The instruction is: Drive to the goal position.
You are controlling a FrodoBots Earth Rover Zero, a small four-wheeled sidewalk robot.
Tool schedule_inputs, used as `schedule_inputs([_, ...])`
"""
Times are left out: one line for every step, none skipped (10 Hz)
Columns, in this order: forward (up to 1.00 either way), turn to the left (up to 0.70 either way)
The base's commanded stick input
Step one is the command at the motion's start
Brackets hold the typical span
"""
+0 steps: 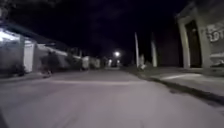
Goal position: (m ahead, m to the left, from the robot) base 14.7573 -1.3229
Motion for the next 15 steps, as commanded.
schedule_inputs([0.7,0.0])
schedule_inputs([0.7,0.0])
schedule_inputs([0.7,0.0])
schedule_inputs([0.7,0.0])
schedule_inputs([0.7,0.0])
schedule_inputs([0.7,0.0])
schedule_inputs([0.7,0.0])
schedule_inputs([0.7,0.0])
schedule_inputs([0.7,0.0])
schedule_inputs([0.7,0.0])
schedule_inputs([0.7,0.0])
schedule_inputs([0.7,-0.14])
schedule_inputs([0.7,-0.29])
schedule_inputs([0.7,-0.35])
schedule_inputs([0.7,-0.35])
